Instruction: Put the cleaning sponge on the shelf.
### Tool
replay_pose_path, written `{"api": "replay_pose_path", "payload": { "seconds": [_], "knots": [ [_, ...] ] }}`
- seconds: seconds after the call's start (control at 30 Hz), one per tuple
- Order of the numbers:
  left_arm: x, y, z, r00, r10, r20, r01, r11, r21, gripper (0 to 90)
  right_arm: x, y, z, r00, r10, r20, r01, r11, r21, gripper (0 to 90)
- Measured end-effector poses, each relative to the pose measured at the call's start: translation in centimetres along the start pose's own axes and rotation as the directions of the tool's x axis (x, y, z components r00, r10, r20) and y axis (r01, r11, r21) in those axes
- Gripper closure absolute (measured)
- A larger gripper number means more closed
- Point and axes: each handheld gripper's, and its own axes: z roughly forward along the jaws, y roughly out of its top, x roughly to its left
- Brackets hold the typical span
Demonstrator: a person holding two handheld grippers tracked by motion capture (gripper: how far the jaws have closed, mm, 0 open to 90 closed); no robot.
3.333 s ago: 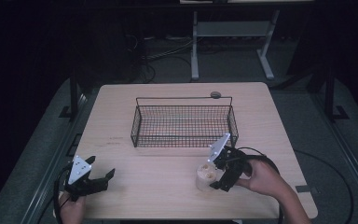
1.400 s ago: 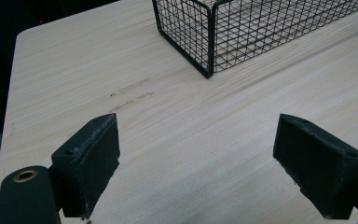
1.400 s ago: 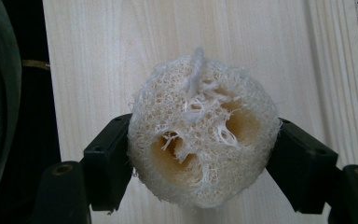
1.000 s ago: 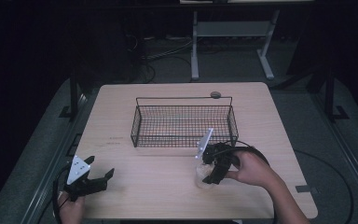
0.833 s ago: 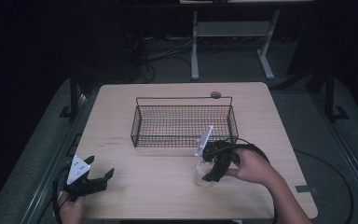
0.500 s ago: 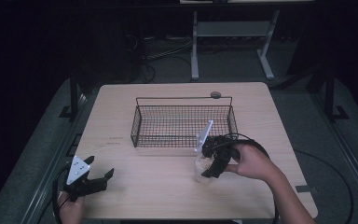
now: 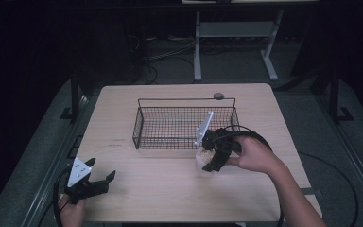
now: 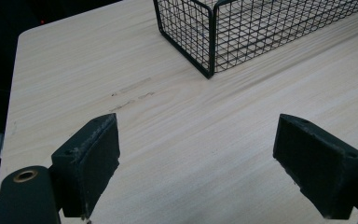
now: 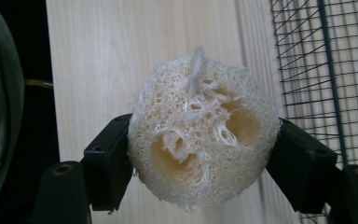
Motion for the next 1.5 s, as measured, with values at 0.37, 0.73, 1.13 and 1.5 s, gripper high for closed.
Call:
{"api": "replay_pose_path", "payload": {
  "seconds": [0.37,0.73,1.13,1.5],
  "knots": [
    [0.0,0.0,0.1,1.0,0.002,0.004,-0.002,1.0,0.004,13.7,-2.1,0.8,-1.0,0.9997,0.024,-0.001,-0.024,1.0,-0.019,27.5],
    [-0.1,0.0,0.1,1.0,-0.004,0.003,0.004,1.0,0.002,13.7,-3.5,1.9,-2.2,0.9996,0.023,0.017,-0.023,1.0,-0.01,27.5],
    [-0.1,0.0,0.2,1.0,-0.001,0.004,0.001,1.0,0.003,13.7,-5.0,2.5,-2.9,0.9989,0.033,0.032,-0.033,0.999,-0.009,27.5],
    [0.0,0.0,0.1,1.0,-0.005,0.004,0.005,1.0,0.002,13.7,-7.5,3.5,-3.5,0.9975,0.055,0.044,-0.055,0.998,0.002,27.5]
  ]
}}
